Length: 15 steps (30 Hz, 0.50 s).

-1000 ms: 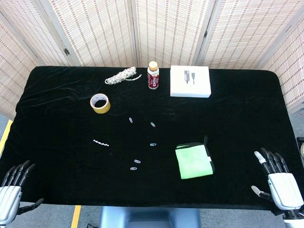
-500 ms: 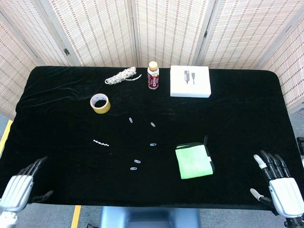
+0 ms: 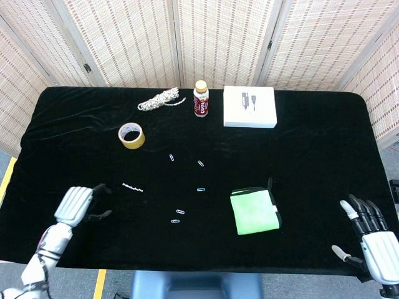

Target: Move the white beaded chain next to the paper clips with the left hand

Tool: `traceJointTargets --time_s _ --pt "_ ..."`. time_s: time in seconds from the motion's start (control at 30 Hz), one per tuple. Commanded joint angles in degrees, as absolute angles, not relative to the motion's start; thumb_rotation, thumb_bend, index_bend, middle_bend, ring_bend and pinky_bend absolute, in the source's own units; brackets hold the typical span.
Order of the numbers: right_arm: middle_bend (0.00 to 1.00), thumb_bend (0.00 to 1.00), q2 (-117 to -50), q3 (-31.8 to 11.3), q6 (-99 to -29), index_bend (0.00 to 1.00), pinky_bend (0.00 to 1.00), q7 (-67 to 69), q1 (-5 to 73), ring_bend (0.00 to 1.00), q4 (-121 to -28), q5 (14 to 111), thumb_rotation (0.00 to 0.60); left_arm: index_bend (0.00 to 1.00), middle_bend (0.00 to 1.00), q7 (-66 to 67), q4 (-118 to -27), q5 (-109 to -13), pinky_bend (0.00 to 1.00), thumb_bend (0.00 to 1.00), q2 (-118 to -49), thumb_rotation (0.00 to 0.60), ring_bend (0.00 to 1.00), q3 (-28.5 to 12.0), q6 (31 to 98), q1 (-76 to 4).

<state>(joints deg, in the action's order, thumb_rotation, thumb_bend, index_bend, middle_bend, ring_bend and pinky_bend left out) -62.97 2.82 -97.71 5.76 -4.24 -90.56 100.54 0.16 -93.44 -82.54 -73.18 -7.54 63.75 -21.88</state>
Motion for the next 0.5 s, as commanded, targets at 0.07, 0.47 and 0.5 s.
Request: traceJointTargets --time_s 0.07,0.47,0.5 --pt "0.00 0.01 -62.2 2.6 -98.3 0.00 0.00 7.8 -4.3 0.00 -90.3 100.3 0.600 0.46 1.00 -0.4 -88.8 -79.4 1.00 0.29 -77.7 0.600 1.00 -9.4 58.3 -26.8" --pt "0.00 0.01 -61.4 1.8 -99.9 0.00 0.00 12.1 -4.8 0.00 -89.2 98.9 0.600 0.48 1.00 0.8 -77.8 -79.9 1.00 0.35 -86.4 0.600 1.00 -9.7 54.5 -33.8" --pt "0.00 0.01 -61.4 1.7 -100.0 0.00 0.00 12.3 -4.8 0.00 -89.1 98.7 0.600 0.48 1.00 0.7 -77.1 -79.9 1.00 0.35 -86.8 0.600 1.00 -9.6 54.1 -34.3"
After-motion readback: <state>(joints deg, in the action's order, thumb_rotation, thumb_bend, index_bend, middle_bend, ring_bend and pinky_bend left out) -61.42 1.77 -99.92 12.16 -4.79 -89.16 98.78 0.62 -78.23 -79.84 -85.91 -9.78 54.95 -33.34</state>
